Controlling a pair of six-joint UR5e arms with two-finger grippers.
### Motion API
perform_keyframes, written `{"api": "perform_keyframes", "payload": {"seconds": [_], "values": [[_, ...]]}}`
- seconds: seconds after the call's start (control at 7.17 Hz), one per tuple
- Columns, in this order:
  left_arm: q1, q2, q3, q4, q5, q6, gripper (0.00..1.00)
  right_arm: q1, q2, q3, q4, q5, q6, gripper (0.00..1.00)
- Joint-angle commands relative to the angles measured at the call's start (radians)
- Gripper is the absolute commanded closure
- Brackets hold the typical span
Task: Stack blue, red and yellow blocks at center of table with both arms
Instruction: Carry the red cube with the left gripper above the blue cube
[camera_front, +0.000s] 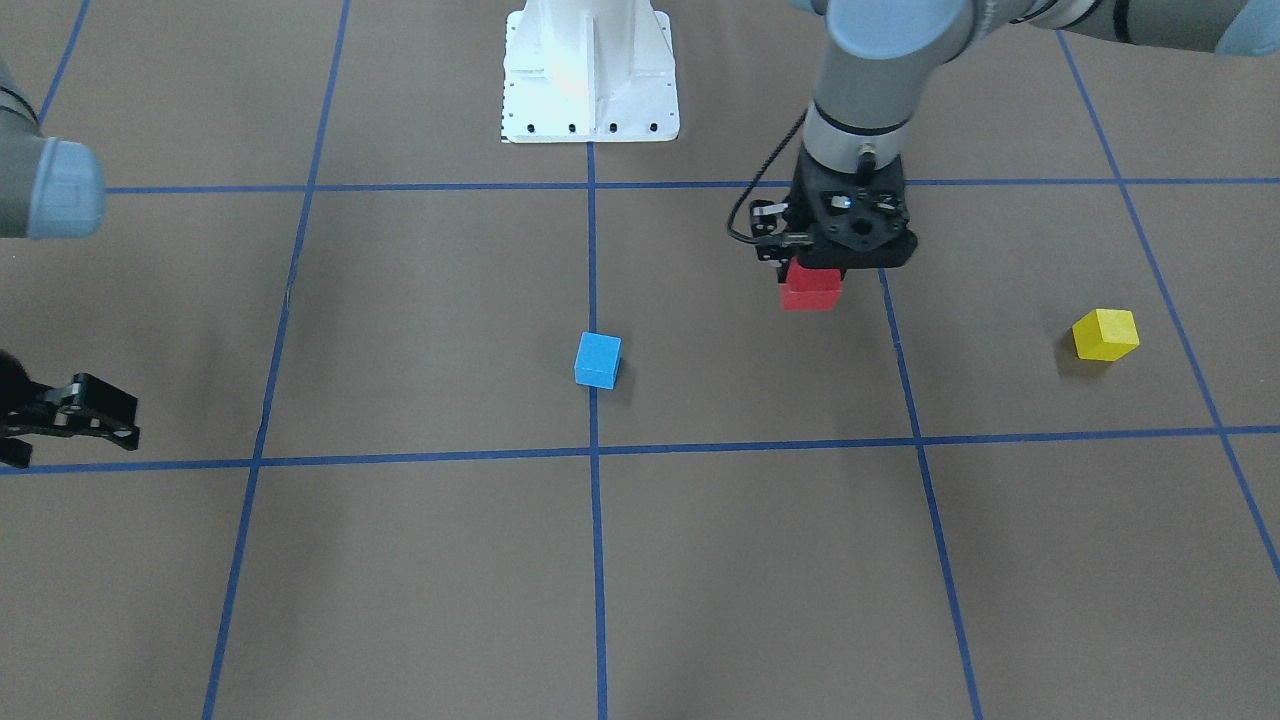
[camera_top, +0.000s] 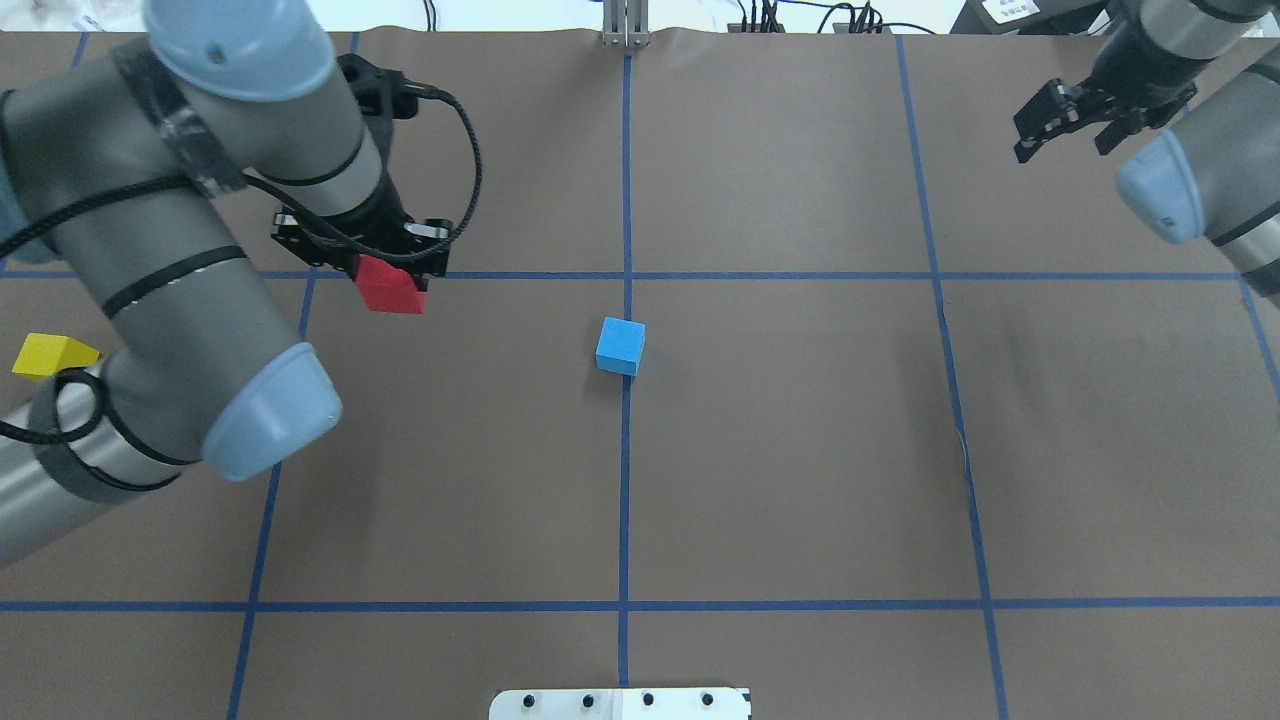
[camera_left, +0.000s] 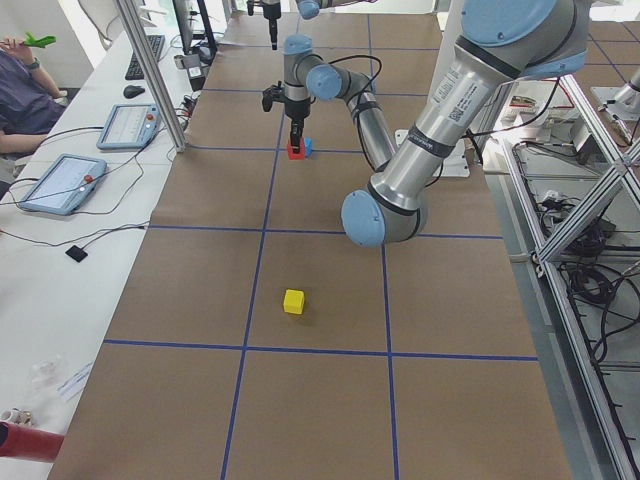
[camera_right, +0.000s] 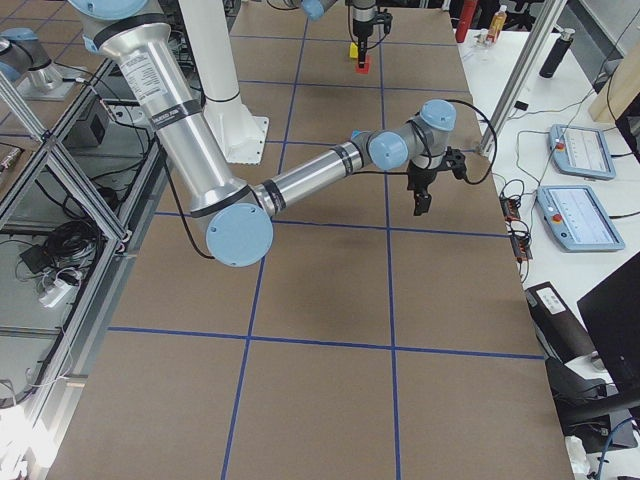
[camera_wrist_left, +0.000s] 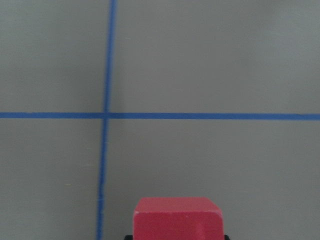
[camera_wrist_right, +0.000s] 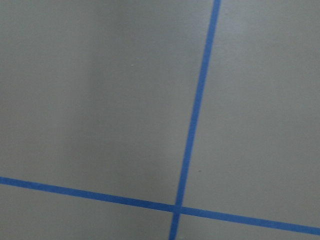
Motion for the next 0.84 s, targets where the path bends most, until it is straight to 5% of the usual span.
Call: {"api": "perform_keyframes", "payload": {"seconds": [0.0,0.28,0.7], "values": [[0.099,-0.177,0.201,-0.075,0.083,-0.007,1.0,0.11,-0.113,-0.007,0.013,0.016,-0.069,0.0],[0.113,-0.291,0.437,-0.246,0.087,0.009,1.0,0.171,-0.182,-0.009,0.008,0.039,-0.144,0.0],[0.134,-0.302,0.483,-0.302,0.085,0.012,1.0,0.202,-0.249,-0.009,0.014,0.076,-0.144,0.0]]}}
